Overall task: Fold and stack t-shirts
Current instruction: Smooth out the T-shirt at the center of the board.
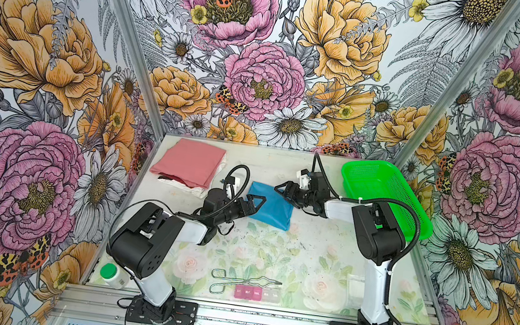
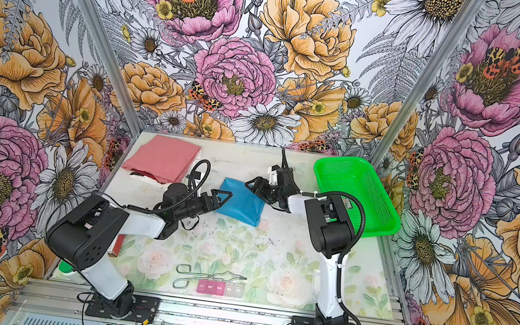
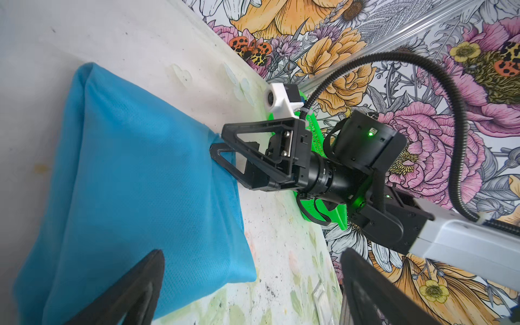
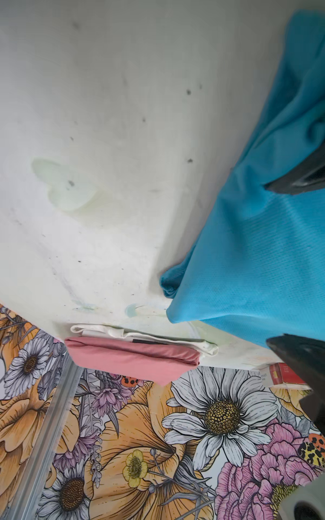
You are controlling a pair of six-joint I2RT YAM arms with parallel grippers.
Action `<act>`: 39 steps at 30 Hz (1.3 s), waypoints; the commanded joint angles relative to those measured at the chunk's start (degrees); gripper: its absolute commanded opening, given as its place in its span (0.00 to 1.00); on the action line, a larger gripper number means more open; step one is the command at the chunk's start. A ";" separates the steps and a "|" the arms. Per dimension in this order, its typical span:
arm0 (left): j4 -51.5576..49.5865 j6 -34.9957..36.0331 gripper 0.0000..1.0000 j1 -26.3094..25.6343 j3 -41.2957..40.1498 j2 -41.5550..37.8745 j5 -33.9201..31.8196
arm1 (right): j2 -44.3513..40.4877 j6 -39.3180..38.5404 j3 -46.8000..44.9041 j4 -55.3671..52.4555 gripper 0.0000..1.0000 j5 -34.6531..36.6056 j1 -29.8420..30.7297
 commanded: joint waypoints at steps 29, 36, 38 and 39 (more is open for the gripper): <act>3.92 -0.60 0.99 -0.74 -2.70 12.71 -2.74 | 0.35 -2.53 6.32 -6.25 0.81 1.20 -1.83; 1.53 0.59 0.99 -1.61 -4.28 7.67 -1.41 | 2.75 -4.59 7.17 -8.16 0.81 2.87 -3.02; -0.26 1.01 0.99 -2.46 -4.39 5.41 -1.29 | 1.72 -5.98 7.35 -9.05 0.80 2.81 -3.20; -1.72 1.52 0.99 -2.97 -4.31 3.87 -1.10 | 0.77 -6.71 7.32 -9.49 0.80 2.69 -3.24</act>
